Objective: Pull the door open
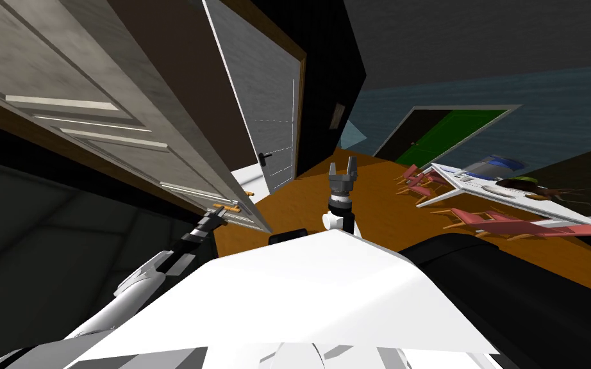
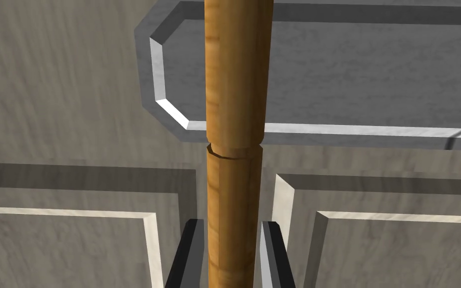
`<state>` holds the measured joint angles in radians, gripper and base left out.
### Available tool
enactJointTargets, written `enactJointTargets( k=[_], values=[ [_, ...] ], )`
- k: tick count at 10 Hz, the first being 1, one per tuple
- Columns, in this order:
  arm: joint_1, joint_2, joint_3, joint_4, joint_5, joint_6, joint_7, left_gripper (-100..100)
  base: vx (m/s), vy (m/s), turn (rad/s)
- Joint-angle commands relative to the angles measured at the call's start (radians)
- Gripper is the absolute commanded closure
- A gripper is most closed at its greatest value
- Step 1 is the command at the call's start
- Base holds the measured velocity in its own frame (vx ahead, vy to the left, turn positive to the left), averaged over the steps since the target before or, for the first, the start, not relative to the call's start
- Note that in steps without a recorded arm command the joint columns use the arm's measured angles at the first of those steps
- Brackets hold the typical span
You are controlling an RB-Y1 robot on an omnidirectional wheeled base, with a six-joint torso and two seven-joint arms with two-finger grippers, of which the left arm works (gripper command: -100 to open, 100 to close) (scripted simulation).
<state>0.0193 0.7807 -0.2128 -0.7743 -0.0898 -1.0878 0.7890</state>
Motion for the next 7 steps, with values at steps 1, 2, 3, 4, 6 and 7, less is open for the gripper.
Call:
enactJointTargets(
  k=[1,2,3,4,6,7],
  values=[
    [0.005,0.0,0.001,0.012,-0.003,-0.036,-0.001,100,0.009,-0.006,-0.014],
    [0.01,0.003,0.002,0.026,-0.005,-0.063,-0.002,100,0.024,-0.01,-0.038],
    [0.017,0.005,0.004,0.043,-0.008,-0.091,-0.002,100,0.024,-0.009,-0.038],
    [0.017,0.005,0.004,0.043,-0.008,-0.093,-0.002,100,0.018,-0.001,-0.012],
    [0.024,0.008,0.005,0.062,-0.011,-0.126,-0.003,100,0.01,0.002,-0.026],
    [0.031,0.012,0.007,0.081,-0.014,-0.16,-0.003,100,0.004,-0.003,-0.032]
  ],
)
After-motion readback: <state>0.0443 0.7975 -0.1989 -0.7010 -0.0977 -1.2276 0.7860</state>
